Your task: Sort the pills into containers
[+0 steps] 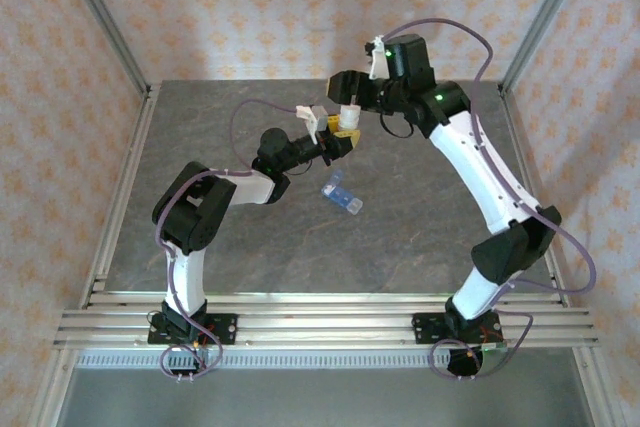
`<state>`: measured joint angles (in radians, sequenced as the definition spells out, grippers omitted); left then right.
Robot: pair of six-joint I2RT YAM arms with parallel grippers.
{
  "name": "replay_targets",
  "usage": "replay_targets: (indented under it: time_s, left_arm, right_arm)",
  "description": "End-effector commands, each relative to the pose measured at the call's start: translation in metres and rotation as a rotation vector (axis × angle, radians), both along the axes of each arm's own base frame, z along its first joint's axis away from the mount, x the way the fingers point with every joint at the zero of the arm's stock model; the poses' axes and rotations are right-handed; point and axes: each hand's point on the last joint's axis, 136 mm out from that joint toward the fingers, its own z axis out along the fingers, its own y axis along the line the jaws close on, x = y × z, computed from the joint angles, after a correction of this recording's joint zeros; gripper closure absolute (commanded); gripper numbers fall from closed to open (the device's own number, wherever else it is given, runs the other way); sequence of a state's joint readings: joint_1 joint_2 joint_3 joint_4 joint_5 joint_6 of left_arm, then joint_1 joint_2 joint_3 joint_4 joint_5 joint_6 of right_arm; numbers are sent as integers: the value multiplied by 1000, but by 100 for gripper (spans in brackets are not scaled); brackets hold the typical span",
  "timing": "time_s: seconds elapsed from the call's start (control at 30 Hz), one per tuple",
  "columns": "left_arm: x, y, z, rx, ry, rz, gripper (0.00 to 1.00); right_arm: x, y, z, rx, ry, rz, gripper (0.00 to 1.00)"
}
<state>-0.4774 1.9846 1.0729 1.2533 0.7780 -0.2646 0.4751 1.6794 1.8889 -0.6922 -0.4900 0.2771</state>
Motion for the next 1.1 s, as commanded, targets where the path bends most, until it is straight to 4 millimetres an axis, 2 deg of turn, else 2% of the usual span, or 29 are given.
replay_targets:
  time_s: [0.0, 0.23, 0.33, 0.43, 0.7, 0.77, 0.87, 1.07]
  left_arm:
    - [0, 0, 19, -26, -54, -7, 100]
    - [2, 0, 20, -28, -56, -5, 100]
    - [3, -1, 20, -33, -50, -9, 100]
    - [3, -1, 20, -32, -47, -9, 100]
    - [2, -1, 11, -21, -34, -12, 100]
    - [1, -1, 10, -20, -31, -12, 100]
    - [1, 0, 11, -21, -35, -11, 100]
    - [3, 0, 12, -22, -37, -8, 100]
  right_arm:
    - [-4, 4, -9, -11, 39, 41, 27]
    - [-23, 2, -36, -44, 104, 78, 29]
    - [-25, 1, -38, -47, 101, 71, 29]
    - [-21, 1, -28, -38, 78, 63, 29]
    - [-6, -1, 14, -22, -15, 21, 28]
    - [-4, 0, 18, -20, -22, 19, 28]
    - [-3, 4, 13, -16, 0, 37, 28]
    - [-8, 15, -14, -14, 66, 69, 30]
